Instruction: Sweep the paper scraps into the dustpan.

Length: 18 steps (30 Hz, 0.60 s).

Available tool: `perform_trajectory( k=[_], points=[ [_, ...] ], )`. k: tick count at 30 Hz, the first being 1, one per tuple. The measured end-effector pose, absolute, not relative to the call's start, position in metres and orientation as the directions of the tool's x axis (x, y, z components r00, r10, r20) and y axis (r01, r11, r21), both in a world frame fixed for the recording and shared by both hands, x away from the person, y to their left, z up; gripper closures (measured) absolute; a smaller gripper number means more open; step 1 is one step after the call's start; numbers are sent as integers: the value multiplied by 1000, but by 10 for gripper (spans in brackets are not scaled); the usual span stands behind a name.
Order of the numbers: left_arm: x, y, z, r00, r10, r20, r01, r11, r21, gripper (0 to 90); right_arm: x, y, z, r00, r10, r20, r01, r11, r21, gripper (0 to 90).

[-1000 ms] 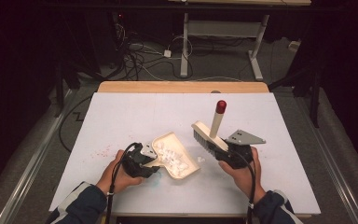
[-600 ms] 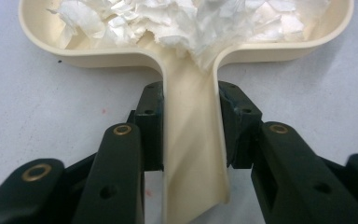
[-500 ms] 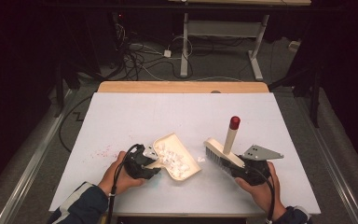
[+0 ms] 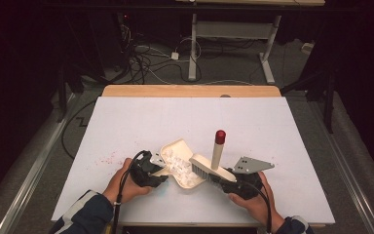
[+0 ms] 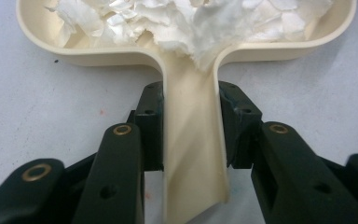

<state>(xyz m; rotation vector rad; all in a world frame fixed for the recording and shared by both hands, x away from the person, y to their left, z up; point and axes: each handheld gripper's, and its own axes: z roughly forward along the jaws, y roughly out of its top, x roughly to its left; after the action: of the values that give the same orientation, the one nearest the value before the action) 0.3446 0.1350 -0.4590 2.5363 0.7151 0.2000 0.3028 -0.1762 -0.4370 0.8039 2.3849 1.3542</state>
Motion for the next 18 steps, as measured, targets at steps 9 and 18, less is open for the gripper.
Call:
perform_trajectory(
  k=[9,18],
  points=[
    [347,140,-459,849,528,-6,461,-737,494,638,303,-186,-424,-806,591,26,297,367,882,673],
    [352,148,-461,832,554,-15,490,-724,486,638,326,-189,-414,-769,639,-32,261,360,896,673]
  ],
)
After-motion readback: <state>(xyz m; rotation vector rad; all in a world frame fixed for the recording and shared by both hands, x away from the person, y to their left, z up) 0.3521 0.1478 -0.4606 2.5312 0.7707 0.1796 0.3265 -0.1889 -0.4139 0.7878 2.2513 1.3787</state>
